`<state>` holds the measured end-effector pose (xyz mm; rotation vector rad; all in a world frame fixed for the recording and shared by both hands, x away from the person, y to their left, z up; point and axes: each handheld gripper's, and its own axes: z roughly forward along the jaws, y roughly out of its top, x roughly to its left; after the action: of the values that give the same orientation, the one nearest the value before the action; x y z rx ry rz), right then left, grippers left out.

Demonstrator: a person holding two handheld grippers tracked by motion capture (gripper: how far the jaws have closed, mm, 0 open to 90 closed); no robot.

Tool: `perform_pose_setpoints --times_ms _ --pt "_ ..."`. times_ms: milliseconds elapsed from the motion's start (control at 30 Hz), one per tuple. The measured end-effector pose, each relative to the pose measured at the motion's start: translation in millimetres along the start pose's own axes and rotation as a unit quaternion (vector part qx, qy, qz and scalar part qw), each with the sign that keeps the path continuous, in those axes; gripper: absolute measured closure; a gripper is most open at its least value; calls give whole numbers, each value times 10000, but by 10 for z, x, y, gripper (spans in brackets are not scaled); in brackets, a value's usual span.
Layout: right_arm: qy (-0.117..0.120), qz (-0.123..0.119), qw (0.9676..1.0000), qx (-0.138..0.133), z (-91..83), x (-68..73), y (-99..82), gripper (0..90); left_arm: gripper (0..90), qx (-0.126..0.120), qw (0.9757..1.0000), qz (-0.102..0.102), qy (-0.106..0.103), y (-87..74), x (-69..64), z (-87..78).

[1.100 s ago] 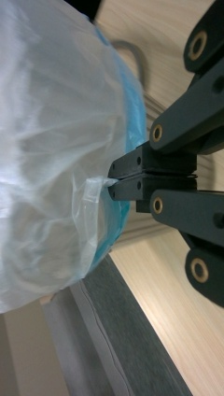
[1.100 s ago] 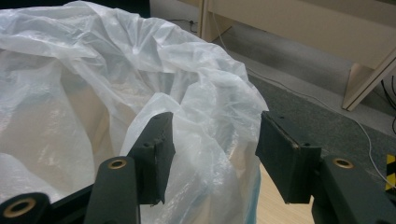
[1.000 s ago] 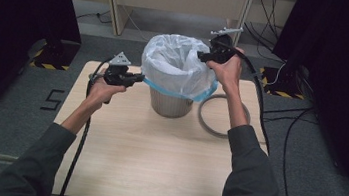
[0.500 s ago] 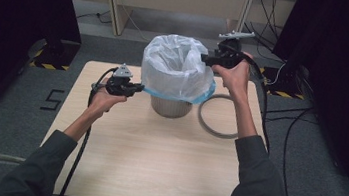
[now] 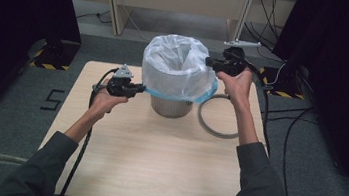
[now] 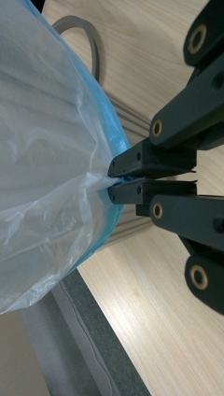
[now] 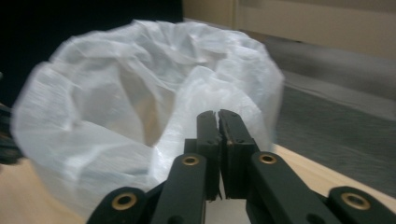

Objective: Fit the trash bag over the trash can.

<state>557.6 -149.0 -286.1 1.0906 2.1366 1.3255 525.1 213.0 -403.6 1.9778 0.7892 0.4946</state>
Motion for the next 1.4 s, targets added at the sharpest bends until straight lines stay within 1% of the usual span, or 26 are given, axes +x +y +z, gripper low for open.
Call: perform_pose_setpoints --times_ms 100,167,267,367,433,467,500,533,567,600,633,700,733,767,833,900,967,1000,1033,1067,1100,1167,1200,1333,1367,1400 --pt "-5 -44 9999 134 9 -27 -71 900 854 31 10000 38 -7 1 -4 -2" --pt "-35 -78 9997 225 36 -41 -133 900 854 25 10000 9 -6 -4 -1 5" --pt "-44 -87 9993 374 113 -64 -235 900 855 71 10000 13 12 -13 6 23" --pt "-225 -223 9977 593 214 -85 -338 900 856 107 9999 -44 43 -35 33 52" --pt "-215 -176 9973 678 283 -109 -410 900 855 156 9998 -45 70 -54 52 70" --pt "-176 -122 9977 641 292 -123 -430 900 854 155 9998 -55 74 -58 58 74" --pt "-185 -55 9984 531 271 -131 -432 877 854 150 9998 -57 80 -61 64 72" --pt "-206 -2 9988 449 235 -128 -419 816 853 151 9998 -67 82 -62 67 69" --pt "-202 -9 9991 373 190 -129 -397 771 853 156 9998 -63 81 -63 66 66" --pt "-207 81 9995 237 133 -124 -371 712 852 166 9998 -50 81 -62 63 63" --pt "-232 122 9995 152 71 -113 -337 680 851 168 9998 -31 85 -59 61 61" --pt "-282 108 9995 -48 -56 -84 -265 584 850 143 9998 -47 105 -56 62 56" --pt "-239 168 9995 -148 -109 -65 -237 559 850 136 9998 -62 105 -57 62 56" --pt "-167 167 9995 -187 -146 -43 -214 536 850 145 9998 -52 105 -57 64 58" --pt "45 179 9996 -201 -169 20 -201 512 849 164 9998 -33 110 -55 57 63" --pt "141 124 9997 -140 -152 79 -222 492 847 156 9998 -33 107 -55 50 65" --pt "201 66 9998 44 -90 105 -258 511 846 166 9998 -12 97 -50 42 65" --pt "239 52 9996 101 -59 104 -278 587 846 162 9998 -16 95 -47 42 63" --pt "304 -23 9994 139 -33 100 -294 666 846 148 9998 -32 100 -46 43 61" --pt "328 -80 9994 108 -15 94 -308 738 846 138 9998 -46 103 -45 45 59" --pt "322 -76 9994 65 -3 85 -318 808 848 146 9998 -53 107 -44 48 57" --pt "267 -127 9995 92 19 57 -324 894 849 161 9998 -49 122 -45 56 57" --pt "248 -136 9995 120 29 45 -330 900 850 152 9998 -65 135 -49 63 58" --pt "12 -295 9986 437 98 10 -384 900 854 165 9997 -85 158 -65 79 67" --pt "-77 -352 9982 483 120 -6 -401 900 854 158 9997 -98 165 -69 81 71" --pt "-102 -325 9982 486 141 -24 -423 900 857 171 9996 -113 171 -73 83 74"
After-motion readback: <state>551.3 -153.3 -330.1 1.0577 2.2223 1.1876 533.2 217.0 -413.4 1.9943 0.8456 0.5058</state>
